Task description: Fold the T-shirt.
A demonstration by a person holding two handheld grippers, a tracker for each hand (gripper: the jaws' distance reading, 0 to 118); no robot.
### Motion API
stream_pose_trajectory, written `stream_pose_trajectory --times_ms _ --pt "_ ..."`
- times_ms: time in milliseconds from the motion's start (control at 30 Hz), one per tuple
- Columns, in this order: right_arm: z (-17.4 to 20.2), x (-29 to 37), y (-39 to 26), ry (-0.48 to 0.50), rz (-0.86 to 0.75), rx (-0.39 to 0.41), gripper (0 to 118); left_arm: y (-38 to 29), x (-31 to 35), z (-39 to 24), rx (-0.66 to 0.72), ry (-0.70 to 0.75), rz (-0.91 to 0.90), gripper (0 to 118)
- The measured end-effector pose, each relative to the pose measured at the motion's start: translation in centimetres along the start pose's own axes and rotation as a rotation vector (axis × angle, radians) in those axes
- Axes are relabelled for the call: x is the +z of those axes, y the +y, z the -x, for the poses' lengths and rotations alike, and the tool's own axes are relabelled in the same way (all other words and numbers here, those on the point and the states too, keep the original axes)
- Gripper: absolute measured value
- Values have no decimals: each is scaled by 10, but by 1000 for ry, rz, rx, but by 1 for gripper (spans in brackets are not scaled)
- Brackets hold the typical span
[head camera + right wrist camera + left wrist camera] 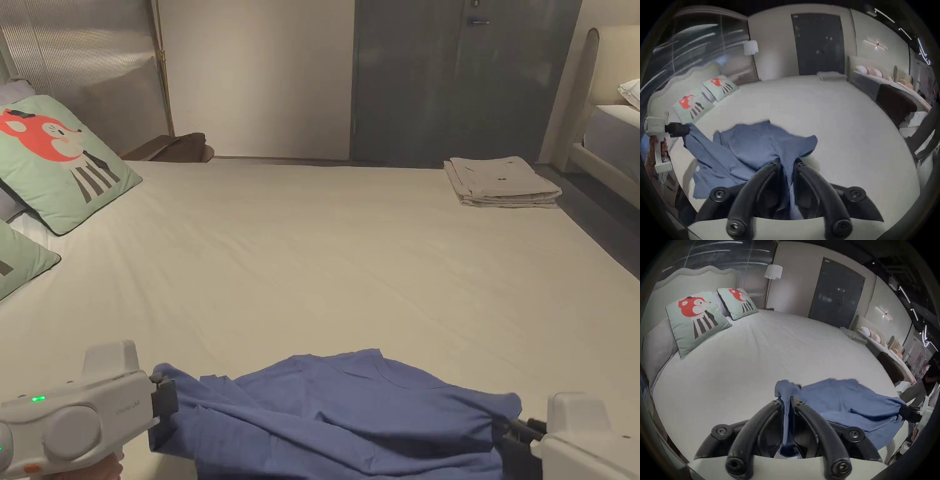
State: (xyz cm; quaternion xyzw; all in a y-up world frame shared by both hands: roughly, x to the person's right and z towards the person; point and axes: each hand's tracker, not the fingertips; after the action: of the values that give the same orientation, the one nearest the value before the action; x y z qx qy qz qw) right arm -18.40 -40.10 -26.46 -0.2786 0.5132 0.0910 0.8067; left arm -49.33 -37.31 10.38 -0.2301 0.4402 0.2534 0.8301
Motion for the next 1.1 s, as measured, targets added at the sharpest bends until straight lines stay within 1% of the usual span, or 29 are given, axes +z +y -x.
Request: stream_pose_trajectory --times_ms 100,167,333,467,533,667,767,900,1033,1067,1100 --pt "6 27 27 16 -108 18 11 19 29 -7 -17 -17 -93 3" --pt "18 52 50 28 -180 30 11 33 51 -11 -13 -38 -153 3" --pt "23 97 90 30 -344 52 11 71 110 -20 -31 -70 -320 3" --pt "33 142 123 44 -456 48 11 100 151 -25 -25 -112 -418 3" --pt "34 158 136 43 -500 72 11 112 168 -29 -33 -111 -467 3" --pt "36 184 160 41 -577 78 11 133 195 -37 -22 -155 -529 3" --pt "38 196 174 38 -615 77 11 146 207 -44 -25 -190 -569 3" --pt "37 197 191 24 -635 90 11 164 207 -55 -35 -191 -597 3" --pt "36 183 207 15 -637 88 11 185 188 -61 -33 -203 -592 3" --pt "25 172 211 13 -637 84 11 190 182 -64 -33 -204 -591 3" --pt "23 166 216 12 -637 80 11 194 177 -67 -38 -203 -587 3"
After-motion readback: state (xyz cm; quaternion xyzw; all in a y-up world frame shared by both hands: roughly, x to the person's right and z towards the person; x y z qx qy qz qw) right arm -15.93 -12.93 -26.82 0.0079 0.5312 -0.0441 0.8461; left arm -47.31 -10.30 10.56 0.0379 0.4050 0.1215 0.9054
